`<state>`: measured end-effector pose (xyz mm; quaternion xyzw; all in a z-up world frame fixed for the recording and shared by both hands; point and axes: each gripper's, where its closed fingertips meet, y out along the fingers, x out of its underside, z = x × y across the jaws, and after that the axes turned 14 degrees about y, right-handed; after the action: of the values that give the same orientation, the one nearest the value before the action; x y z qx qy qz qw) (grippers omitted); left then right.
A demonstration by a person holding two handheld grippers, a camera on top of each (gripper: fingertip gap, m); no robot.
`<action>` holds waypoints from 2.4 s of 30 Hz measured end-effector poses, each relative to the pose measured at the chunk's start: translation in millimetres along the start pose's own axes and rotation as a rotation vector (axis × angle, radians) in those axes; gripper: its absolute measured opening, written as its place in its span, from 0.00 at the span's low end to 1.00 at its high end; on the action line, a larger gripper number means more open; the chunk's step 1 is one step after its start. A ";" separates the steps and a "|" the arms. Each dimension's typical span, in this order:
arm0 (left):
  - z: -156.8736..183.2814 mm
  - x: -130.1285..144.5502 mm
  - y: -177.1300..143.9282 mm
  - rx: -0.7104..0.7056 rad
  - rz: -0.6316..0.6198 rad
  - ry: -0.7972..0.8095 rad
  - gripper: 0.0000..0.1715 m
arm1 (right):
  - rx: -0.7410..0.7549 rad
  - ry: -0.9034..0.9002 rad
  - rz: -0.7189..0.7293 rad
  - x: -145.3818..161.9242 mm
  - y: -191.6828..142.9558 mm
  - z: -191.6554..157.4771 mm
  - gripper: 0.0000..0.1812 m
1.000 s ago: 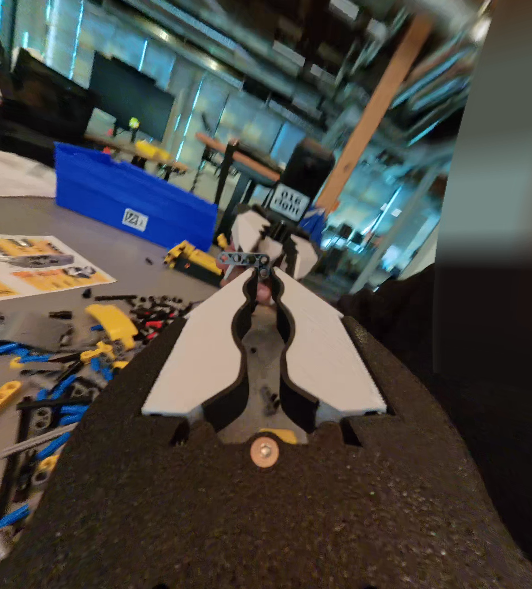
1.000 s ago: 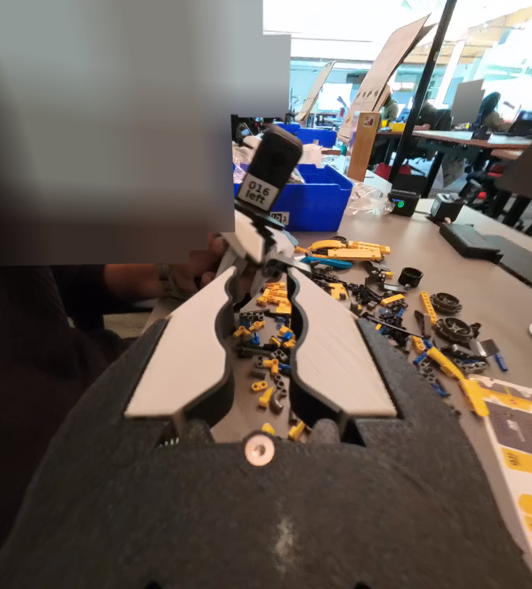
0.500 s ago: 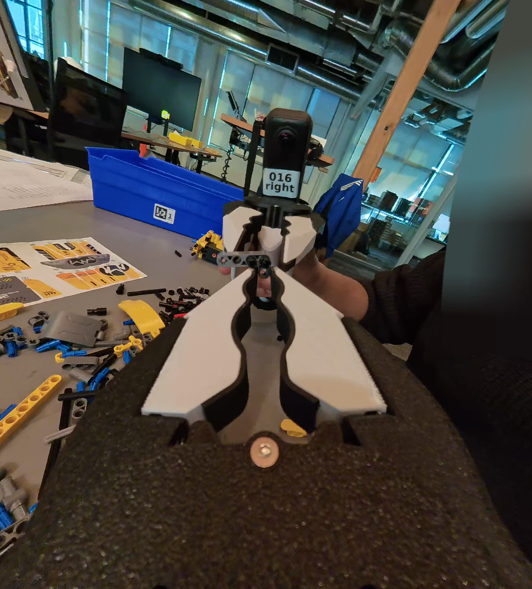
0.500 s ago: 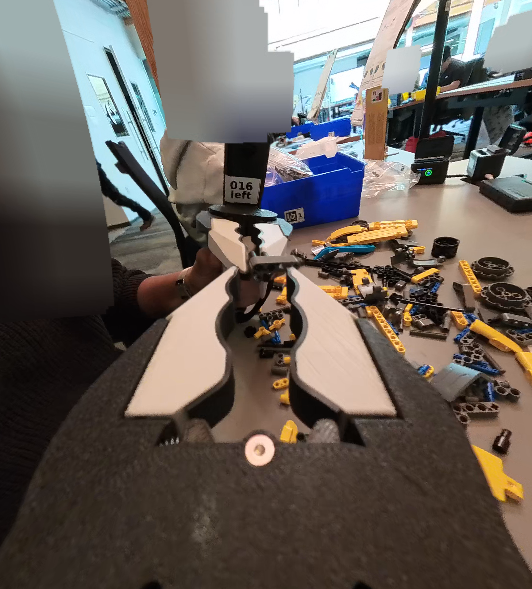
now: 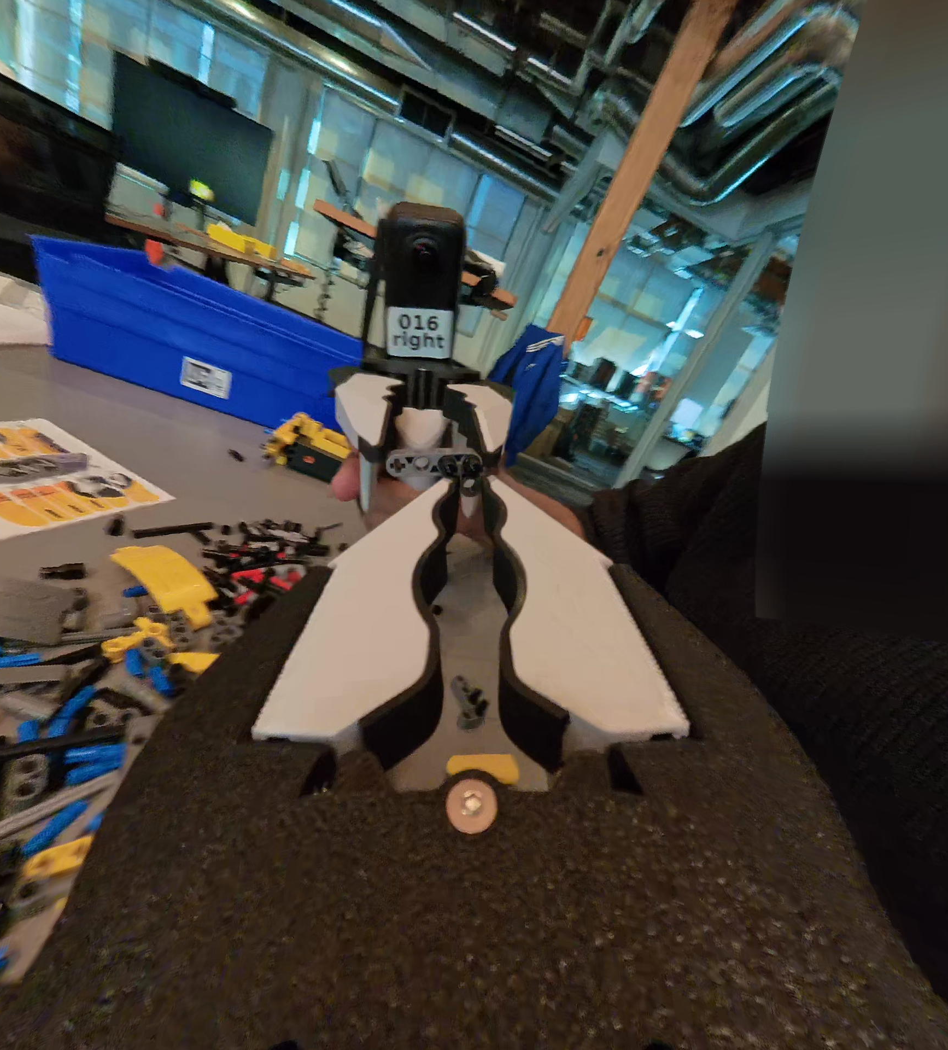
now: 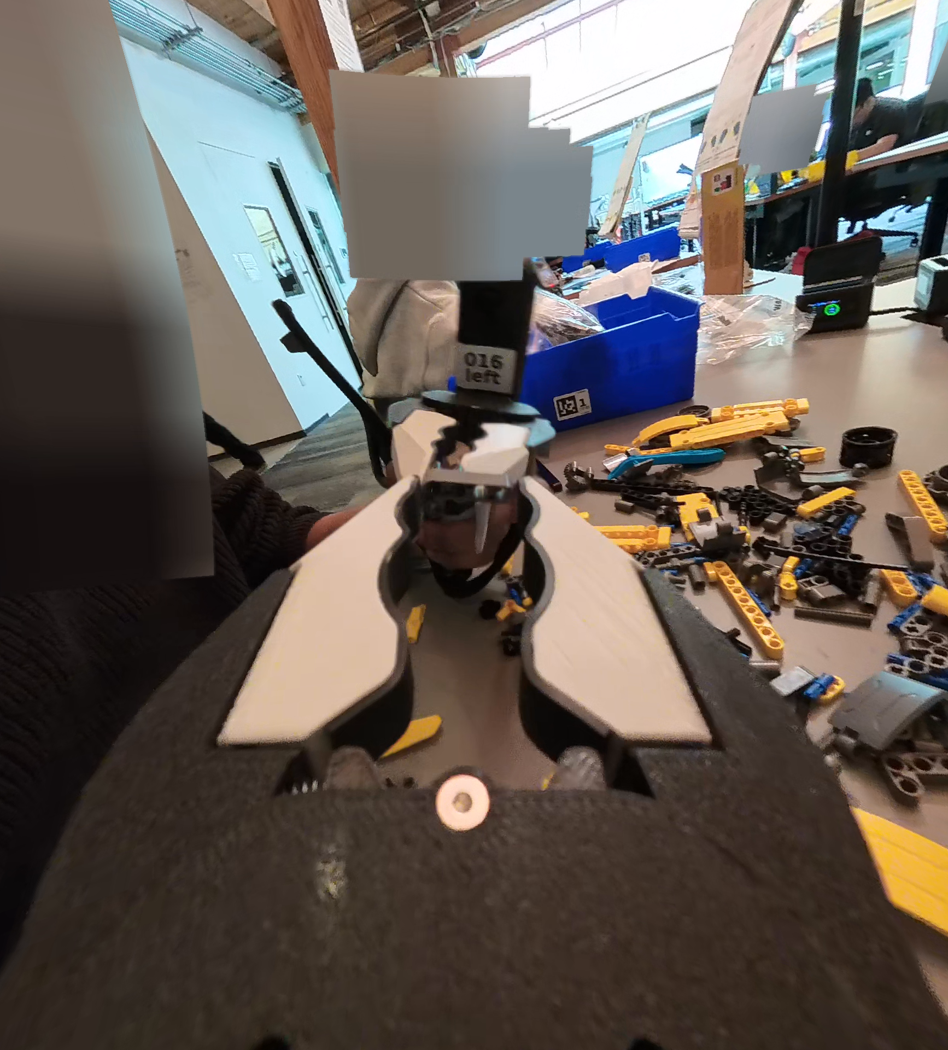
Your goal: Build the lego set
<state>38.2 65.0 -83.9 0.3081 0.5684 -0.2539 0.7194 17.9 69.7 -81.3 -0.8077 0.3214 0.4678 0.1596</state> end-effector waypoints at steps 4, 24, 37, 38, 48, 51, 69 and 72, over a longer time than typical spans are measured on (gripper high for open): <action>14.7 -4.9 0.9 0.154 0.056 -0.137 0.04 | -0.090 0.025 -0.004 1.4 2.5 -13.9 0.19; 23.1 -21.4 -9.3 0.303 0.182 -0.286 0.04 | -0.158 0.050 0.022 -2.7 -2.1 -23.2 0.05; -16.1 -4.5 -8.6 -0.088 0.034 -0.013 0.07 | 0.065 0.104 0.073 -11.7 -15.3 18.0 0.05; -18.2 -3.5 -8.9 -0.106 0.024 -0.002 0.07 | 0.080 0.096 0.069 -11.1 -15.4 19.8 0.05; -31.2 4.7 -10.2 -0.243 -0.063 0.110 0.07 | 0.149 0.038 0.015 -2.9 -11.7 25.7 0.04; -31.0 4.8 -10.7 -0.249 -0.071 0.125 0.05 | 0.166 0.016 0.000 -0.9 -10.9 26.9 0.04; -45.1 -24.9 -41.4 -0.295 0.156 -0.004 0.04 | 0.050 -0.390 -0.760 134.5 -0.8 -2.7 0.34; -44.2 -22.0 -38.0 -0.293 0.133 0.007 0.04 | 0.038 -0.391 -0.814 149.5 -0.4 -0.4 0.34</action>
<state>-23.1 71.8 -75.7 0.2376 0.5802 -0.1188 0.7699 71.6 14.4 -209.5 -0.7617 -0.0499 0.5047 0.4032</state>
